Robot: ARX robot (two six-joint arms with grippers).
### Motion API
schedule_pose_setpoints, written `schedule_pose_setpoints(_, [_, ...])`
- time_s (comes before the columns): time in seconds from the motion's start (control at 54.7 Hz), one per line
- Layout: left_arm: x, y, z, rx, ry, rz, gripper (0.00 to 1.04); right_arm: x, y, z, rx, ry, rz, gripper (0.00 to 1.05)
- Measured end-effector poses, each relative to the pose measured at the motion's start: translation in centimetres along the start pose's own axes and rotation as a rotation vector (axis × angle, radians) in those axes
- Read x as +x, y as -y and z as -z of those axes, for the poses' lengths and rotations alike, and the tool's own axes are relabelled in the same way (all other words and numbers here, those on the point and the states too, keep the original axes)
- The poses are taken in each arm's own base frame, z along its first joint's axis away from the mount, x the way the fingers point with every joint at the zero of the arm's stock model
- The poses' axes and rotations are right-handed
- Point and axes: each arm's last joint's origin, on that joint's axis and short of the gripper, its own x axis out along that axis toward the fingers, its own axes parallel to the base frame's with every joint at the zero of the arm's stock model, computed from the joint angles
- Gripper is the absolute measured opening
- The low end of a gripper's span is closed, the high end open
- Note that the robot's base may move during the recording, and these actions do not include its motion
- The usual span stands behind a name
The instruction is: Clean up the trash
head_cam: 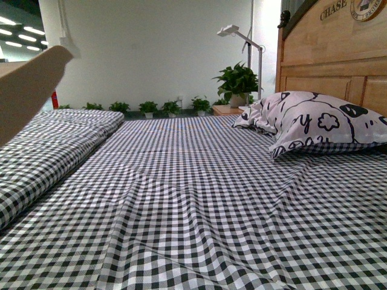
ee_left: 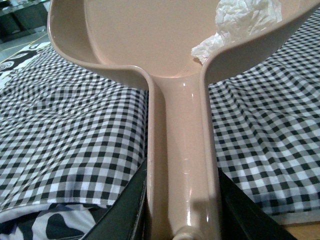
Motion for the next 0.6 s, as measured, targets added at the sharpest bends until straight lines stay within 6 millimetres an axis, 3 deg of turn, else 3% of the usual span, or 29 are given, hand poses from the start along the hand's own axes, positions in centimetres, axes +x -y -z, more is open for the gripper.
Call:
schedule_pose_setpoints(0.274, [0.2,0.1,1.4,-0.025,-0.018,0.012,0.27,0.0,0.1,0.5,0.006,-0.007,0.014,0.20])
schedule_pose_setpoints(0.603, [0.2,-0.1,1.5,-0.057,-0.016,-0.002,0.27,0.1,-0.1,0.9,-0.023,-0.008,0.042,0.20])
